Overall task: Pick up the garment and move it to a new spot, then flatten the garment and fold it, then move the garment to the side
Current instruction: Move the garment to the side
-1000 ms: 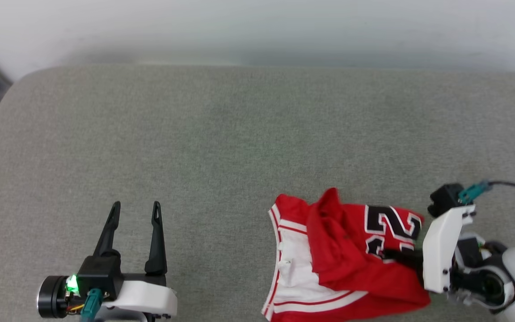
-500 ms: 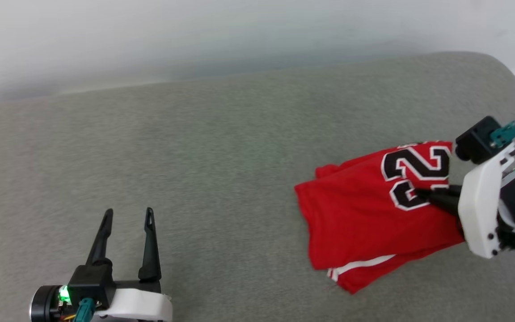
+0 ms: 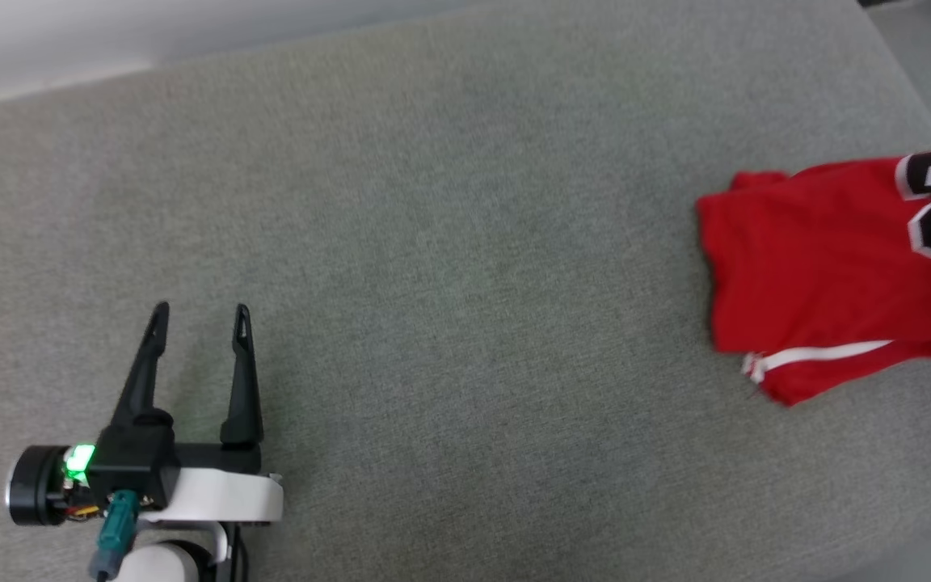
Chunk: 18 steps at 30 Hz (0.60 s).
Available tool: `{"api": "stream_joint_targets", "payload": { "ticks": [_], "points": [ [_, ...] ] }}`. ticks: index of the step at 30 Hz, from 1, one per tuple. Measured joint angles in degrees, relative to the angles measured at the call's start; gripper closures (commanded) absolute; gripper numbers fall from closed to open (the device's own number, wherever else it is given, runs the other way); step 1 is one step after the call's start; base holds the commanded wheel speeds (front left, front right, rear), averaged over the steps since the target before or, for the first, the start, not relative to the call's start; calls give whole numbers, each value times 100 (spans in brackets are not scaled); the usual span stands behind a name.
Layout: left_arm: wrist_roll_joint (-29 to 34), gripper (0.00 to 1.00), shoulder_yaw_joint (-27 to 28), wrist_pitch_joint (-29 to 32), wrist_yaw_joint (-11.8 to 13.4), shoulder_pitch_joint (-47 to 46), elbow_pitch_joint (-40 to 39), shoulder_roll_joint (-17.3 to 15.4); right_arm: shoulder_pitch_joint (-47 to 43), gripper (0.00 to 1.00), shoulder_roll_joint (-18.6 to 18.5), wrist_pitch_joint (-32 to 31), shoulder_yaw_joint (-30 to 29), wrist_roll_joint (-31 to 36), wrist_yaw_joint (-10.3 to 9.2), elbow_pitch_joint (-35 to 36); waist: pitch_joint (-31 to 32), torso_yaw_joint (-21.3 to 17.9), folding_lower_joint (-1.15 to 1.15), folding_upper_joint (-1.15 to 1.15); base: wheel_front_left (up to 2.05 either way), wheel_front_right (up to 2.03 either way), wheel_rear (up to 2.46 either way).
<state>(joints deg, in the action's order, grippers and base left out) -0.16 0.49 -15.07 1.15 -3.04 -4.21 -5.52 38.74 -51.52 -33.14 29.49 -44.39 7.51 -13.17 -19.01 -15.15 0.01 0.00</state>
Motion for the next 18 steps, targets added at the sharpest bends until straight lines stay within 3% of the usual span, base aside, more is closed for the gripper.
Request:
{"api": "stream_joint_targets", "payload": {
  "ticks": [8, 18],
  "points": [
    [1, 0, 123, 0, -15, -241, -207, -231, 681, 100, -120, 508, -107, 506, 1, -1255, -691, -48, 0, 0, 0, 0, 0],
    [10, 0, 137, 0, -15, -447, -328, -338, 1362, 100, 229, 1126, -210, 918, 1, -2503, -1182, -29, 0, 0, 0, 0, 0]
  ]
}}
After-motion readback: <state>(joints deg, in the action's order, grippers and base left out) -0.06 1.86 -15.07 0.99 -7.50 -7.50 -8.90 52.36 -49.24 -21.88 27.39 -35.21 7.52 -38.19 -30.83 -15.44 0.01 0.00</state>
